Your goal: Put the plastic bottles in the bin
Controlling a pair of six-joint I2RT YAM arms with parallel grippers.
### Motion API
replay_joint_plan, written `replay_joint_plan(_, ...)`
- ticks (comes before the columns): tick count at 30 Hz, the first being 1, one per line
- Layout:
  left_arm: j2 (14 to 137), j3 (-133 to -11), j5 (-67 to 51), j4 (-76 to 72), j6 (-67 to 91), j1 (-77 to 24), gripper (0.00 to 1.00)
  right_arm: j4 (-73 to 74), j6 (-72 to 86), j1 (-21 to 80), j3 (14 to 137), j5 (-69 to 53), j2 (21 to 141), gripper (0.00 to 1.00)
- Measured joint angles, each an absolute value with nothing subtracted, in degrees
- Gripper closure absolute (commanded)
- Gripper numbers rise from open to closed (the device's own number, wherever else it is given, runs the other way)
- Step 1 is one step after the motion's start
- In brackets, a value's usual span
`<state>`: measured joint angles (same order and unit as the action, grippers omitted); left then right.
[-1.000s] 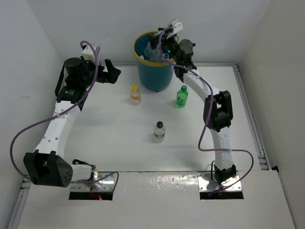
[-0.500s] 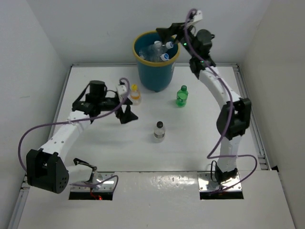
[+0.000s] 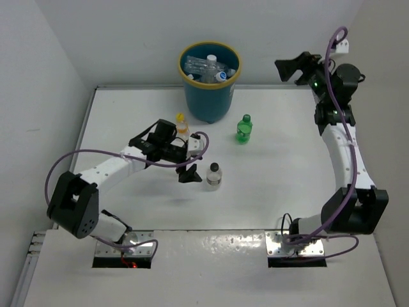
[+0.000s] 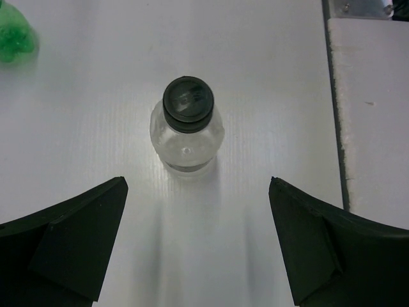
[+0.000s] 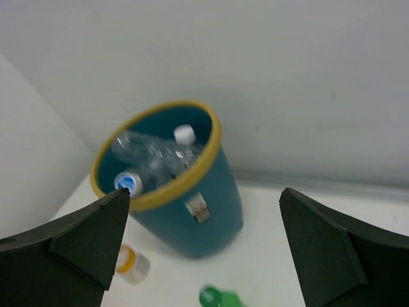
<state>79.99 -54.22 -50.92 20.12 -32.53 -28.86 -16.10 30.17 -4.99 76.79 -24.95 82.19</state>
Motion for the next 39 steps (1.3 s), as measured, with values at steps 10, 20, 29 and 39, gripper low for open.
replay_joint_plan(10,92.2,-60.9,-50.6,15.0,-32.6,-33.2,0.0,-9.1,28.7,-11.1,67.7,-27.8,76.6,0.01)
replay_joint_plan(20,97.9,-62.2,-53.2,13.9,-32.8,-36.0,0.45,-8.4,26.9,-12.4,66.6,-28.8,76.4,0.01)
replay_joint_plan(29,98.0,-73.2,-55.7,18.7,-25.8,-32.7,0.89,-10.3,21.8,-11.4,63.3,-29.2,81.4,0.02)
replay_joint_plan(39,99.7,-118.8,-49.3,9.9,3.5,-12.3,1.0,-12.5,11.0,-4.4,58.7,-28.5,88.6,0.01)
